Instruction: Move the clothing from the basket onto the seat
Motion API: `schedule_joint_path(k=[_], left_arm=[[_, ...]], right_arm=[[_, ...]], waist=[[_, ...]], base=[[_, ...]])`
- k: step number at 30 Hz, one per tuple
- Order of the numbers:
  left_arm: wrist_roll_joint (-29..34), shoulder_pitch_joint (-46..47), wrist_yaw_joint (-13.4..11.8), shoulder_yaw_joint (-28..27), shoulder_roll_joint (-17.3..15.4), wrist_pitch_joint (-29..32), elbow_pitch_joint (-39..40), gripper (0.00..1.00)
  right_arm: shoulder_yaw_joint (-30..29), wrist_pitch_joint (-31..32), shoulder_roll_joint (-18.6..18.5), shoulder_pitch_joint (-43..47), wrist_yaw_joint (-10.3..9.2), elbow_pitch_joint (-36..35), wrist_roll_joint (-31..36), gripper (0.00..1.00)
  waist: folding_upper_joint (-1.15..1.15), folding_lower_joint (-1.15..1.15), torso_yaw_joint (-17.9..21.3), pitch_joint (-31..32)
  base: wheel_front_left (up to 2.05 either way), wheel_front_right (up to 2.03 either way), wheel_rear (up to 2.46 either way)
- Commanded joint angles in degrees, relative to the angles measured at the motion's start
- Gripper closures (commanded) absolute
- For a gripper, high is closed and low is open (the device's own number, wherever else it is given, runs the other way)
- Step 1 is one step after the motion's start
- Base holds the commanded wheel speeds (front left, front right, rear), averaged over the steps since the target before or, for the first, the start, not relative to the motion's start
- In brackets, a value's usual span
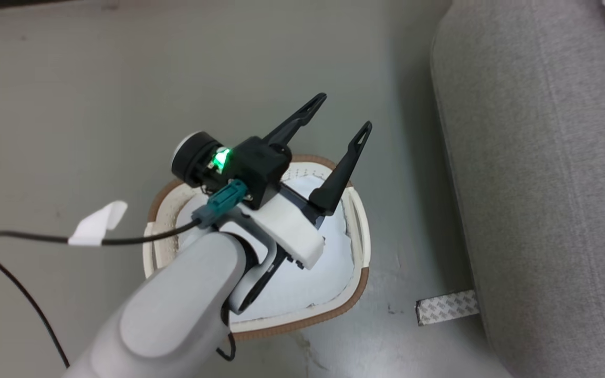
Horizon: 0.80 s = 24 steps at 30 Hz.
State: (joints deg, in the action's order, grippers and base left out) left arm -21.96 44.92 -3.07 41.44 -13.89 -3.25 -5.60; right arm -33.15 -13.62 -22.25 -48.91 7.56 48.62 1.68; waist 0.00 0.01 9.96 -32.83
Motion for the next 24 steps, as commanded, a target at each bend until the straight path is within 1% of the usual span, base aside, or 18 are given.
schedule_joint_path(k=[1, 5, 8, 9, 10, 11, 12, 17, 21, 24], left_arm=[[-0.58, -1.28, -0.16, -0.3, -0.75, -0.9, -0.28, 0.0], [-2.75, -4.11, -0.29, -1.31, -1.18, -3.3, -0.97, 0.0], [-3.4, -6.76, -1.08, -2.33, -1.9, -5.35, -1.97, 0.0], [-3.4, -6.76, -1.08, -2.33, -1.9, -5.35, -1.97, 0.0], [-3.84, -7.83, -1.44, -2.73, -2.19, -6.22, -2.48, 0.0], [-4.36, -9.78, -2.18, -3.54, -2.75, -7.43, -3.31, 0.0], [-4.74, -10.79, -2.53, -3.93, -2.98, -7.9, -3.75, 0.0], [-6.4, -16.19, -4.19, -6.19, -4.15, -10.35, -6.36, 0.0], [-7.61, -20.78, -5.37, -8.58, -4.2, -11.47, -8.25, 0.0], [-7.85, -24.42, -6.03, -10.84, -4.09, -11.96, -9.36, 0.0]], right_arm=[[-0.15, -0.79, 0.23, 1.4, -0.15, 0.38, 0.18, 0.0], [1.86, -1.52, 1.13, 4.26, -0.15, -1.75, -0.65, 0.0], [3.42, -1.54, 2.57, 7.81, -0.15, -7.0, -1.79, 0.0], [3.42, -1.54, 2.57, 7.81, -0.15, -7.0, -1.79, 0.0], [4.07, -1.55, 3.23, 9.58, -0.15, -9.2, -2.32, 0.0], [6.32, -1.56, 4.55, 13.06, -0.15, -13.63, -2.82, 0.0], [7.25, -1.57, 5.69, 14.5, -0.15, -16.16, -2.94, 0.0], [12.71, -1.56, 9.27, 23.58, -0.15, -26.52, -3.08, 0.0], [16.73, -1.52, 11.48, 29.72, -0.15, -31.54, -3.64, 0.0], [20.03, -1.51, 13.55, 34.06, -0.15, -33.71, -3.78, 0.0]], waist=[[0.0, -0.01, 0.52, 2.09], [0.0, -0.01, 0.59, 6.16], [0.0, -0.01, 0.38, 9.59], [0.0, -0.01, 0.38, 9.59], [0.0, -0.01, 0.19, 10.89], [0.0, -0.01, -0.29, 13.16], [0.0, -0.01, -0.56, 14.2], [0.0, -0.01, -2.58, 19.74], [0.0, -0.01, -4.53, 23.93], [0.0, -0.01, -5.9, 26.78]], base=[[0.0, 0.0, 0.0], [0.0, 0.0, 0.0], [0.0, 0.0, 0.0], [0.0, 0.0, 0.0], [0.0, 0.0, 0.0], [0.0, 0.0, 0.0], [0.0, 0.0, 0.0], [0.0, 0.0, 0.0], [0.0, 0.0, 0.0], [0.0, 0.0, 0.0]])
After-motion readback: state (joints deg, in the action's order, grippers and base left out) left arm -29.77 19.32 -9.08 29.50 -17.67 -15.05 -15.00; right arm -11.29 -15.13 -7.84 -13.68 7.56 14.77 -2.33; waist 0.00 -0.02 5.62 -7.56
